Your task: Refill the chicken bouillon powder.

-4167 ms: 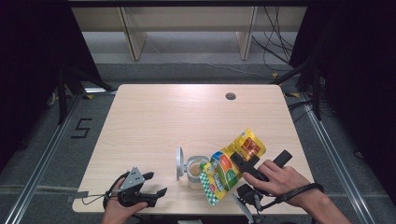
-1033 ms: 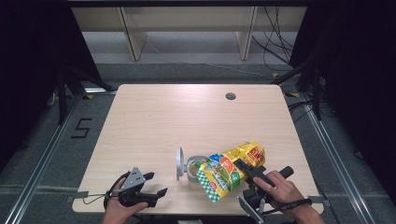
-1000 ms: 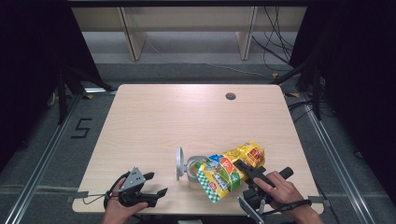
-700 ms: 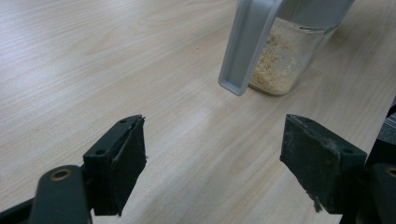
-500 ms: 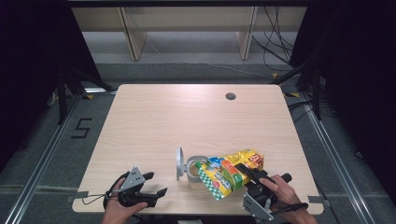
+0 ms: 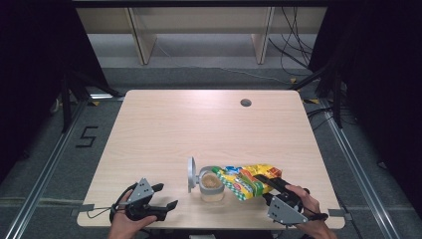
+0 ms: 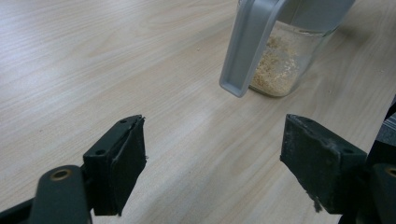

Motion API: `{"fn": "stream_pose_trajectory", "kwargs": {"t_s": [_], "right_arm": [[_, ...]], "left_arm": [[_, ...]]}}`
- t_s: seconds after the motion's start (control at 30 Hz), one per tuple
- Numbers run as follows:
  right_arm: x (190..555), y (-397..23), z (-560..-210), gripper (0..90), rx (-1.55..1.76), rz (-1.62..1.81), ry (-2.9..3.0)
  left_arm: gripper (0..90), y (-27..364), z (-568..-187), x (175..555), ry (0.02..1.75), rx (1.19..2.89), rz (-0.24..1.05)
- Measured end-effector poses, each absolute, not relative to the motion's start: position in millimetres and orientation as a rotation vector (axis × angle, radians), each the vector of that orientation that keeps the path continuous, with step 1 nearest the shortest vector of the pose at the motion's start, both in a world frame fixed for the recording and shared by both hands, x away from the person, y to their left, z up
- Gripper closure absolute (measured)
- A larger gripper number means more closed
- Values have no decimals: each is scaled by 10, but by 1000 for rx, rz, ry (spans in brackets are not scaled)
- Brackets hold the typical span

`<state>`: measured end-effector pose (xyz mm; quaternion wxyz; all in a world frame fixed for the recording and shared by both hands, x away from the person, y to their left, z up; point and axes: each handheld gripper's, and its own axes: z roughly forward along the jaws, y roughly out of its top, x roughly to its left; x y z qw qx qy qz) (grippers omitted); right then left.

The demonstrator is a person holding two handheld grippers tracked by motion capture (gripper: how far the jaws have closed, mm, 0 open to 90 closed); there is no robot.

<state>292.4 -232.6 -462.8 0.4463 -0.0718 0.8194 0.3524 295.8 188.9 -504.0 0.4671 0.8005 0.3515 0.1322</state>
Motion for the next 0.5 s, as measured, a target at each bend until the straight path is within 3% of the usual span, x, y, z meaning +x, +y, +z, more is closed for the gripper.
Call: {"fn": "stream_pose_trajectory", "kwargs": {"t_s": [0.5], "right_arm": [[3159,-2483,-4711,705,75,1180,2078]], "left_arm": [[215,1892,-5033,2956,860,1962,328]]}}
